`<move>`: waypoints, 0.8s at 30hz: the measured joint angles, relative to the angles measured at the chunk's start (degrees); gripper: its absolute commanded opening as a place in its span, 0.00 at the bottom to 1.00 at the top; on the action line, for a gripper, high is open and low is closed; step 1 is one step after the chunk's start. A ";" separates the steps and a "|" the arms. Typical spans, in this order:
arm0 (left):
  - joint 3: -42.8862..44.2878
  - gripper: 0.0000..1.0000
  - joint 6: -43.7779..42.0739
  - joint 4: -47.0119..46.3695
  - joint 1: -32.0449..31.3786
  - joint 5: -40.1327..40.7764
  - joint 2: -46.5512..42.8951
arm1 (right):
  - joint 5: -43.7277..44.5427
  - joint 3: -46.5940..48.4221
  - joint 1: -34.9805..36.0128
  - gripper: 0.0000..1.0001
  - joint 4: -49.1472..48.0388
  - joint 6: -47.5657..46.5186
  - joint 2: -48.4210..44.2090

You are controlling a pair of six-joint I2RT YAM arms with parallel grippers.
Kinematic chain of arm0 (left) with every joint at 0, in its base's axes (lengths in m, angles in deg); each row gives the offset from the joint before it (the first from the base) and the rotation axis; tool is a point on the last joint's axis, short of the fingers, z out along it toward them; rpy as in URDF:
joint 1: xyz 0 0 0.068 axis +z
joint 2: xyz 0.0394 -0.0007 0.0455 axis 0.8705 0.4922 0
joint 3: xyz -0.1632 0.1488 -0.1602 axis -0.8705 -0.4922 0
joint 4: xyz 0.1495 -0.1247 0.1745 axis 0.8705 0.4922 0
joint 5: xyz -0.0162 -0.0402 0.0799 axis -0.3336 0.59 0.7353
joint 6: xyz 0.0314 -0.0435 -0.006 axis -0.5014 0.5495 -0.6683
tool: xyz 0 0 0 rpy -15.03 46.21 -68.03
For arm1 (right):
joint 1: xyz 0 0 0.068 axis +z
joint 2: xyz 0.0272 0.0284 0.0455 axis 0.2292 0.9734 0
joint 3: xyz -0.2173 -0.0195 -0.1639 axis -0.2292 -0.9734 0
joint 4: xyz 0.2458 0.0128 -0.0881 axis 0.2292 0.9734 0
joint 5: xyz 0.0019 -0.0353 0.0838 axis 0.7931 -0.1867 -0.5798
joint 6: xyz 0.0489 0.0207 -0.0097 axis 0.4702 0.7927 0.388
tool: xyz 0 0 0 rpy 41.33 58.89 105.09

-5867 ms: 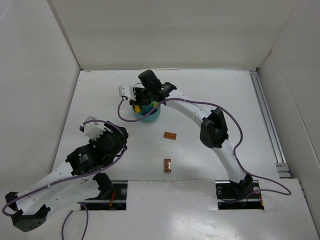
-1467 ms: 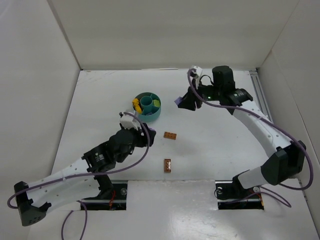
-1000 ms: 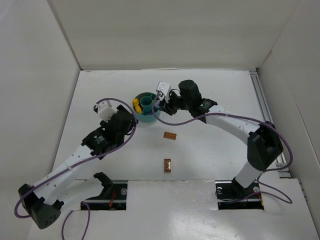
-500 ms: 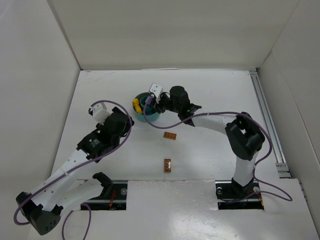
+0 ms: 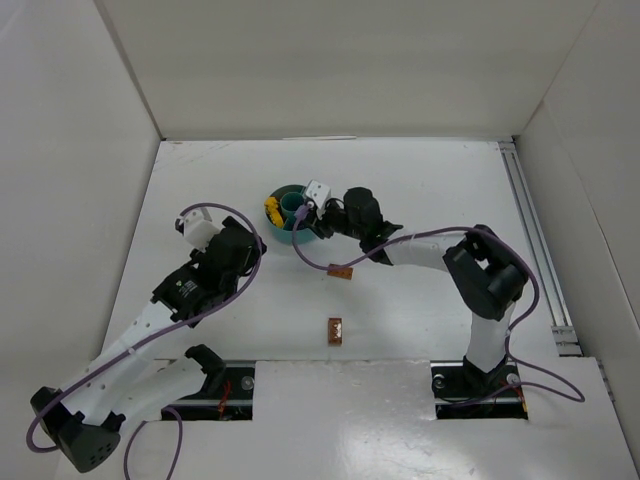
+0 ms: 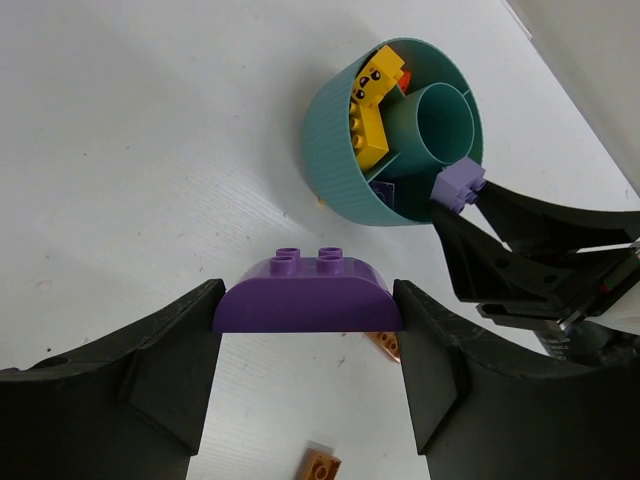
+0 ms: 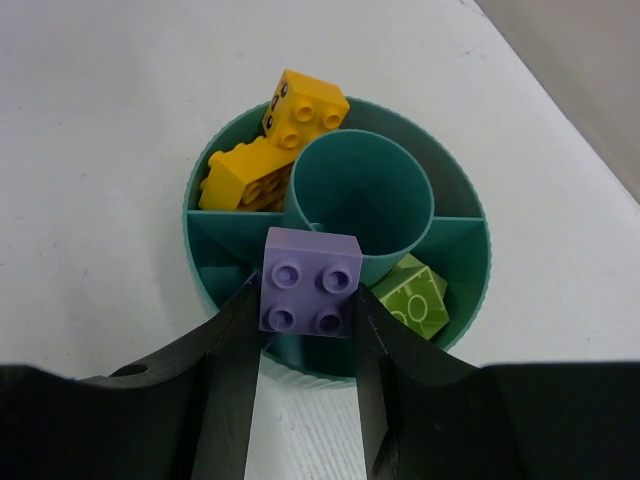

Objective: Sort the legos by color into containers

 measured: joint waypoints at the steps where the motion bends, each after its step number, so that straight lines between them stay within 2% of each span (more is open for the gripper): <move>1: 0.00 0.11 0.00 0.00 0.00 0.02 -0.07 | 0.28 -0.39 0.13 0.24 -0.26 0.11 0.04; 9: -0.13 0.11 0.00 -0.02 0.39 0.15 -0.09 | 1.14 -0.61 0.92 0.29 -1.27 0.46 0.83; 16: -0.33 0.11 -0.04 0.02 0.39 0.17 -0.09 | 2.16 -0.61 0.94 0.46 -2.80 0.83 1.77; 20: -0.35 0.11 -0.26 0.04 0.39 0.15 -0.09 | 2.27 -0.61 0.96 0.61 -2.91 1.16 1.88; 24: -0.35 0.11 -0.90 -0.02 0.39 0.07 -0.09 | 2.40 -0.76 0.96 0.65 -3.41 1.20 1.86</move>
